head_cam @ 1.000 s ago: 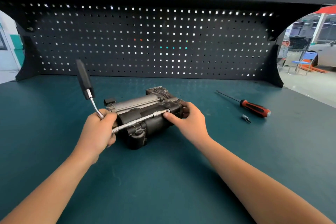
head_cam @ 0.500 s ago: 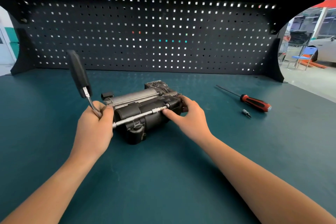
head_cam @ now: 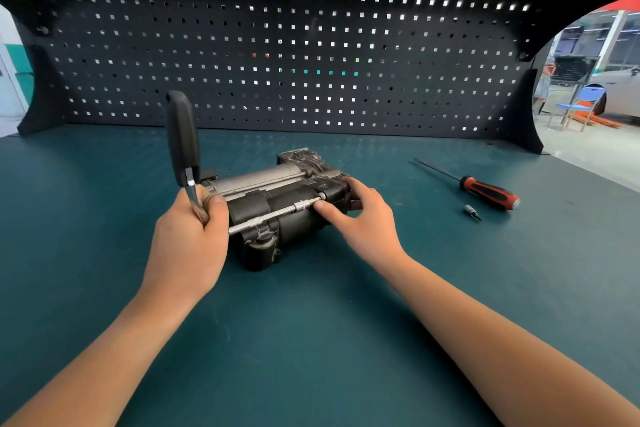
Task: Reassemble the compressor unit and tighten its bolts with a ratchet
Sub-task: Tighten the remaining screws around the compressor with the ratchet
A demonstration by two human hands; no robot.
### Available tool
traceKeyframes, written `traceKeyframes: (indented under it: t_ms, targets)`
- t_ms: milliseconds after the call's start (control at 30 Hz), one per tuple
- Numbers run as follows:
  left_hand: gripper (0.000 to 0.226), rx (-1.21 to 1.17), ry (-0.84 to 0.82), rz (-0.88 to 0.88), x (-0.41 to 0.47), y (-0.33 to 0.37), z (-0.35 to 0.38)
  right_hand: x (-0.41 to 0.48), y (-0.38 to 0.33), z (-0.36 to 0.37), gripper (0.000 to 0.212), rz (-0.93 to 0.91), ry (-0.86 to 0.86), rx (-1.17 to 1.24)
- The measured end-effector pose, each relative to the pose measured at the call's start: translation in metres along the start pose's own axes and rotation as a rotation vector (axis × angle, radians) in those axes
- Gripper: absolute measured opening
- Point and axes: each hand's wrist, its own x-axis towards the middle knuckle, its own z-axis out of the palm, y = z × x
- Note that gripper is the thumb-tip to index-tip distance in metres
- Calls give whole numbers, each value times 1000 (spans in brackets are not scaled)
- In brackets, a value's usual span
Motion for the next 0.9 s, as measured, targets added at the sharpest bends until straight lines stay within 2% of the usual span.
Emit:
traceKeyframes:
  t_ms: [100,233,533,767,900]
  targets:
    - [30,-62,-43,-75,2,-4,1,0,0,2,59,6,15,12]
    - [29,-310,-80,-315,7,-5,6,1,0,3,59,13,28,30]
    - [34,-684,-107,-738,10,2,10,1,0,0,56,-17,-4,-33]
    - [34,-627,-115,-643,8,-1,9,3,2,-3,65,0,-35,-25]
    - [32,-522,-144,-509,8,-8,-1,2,3,-4,58,-1,-37,14]
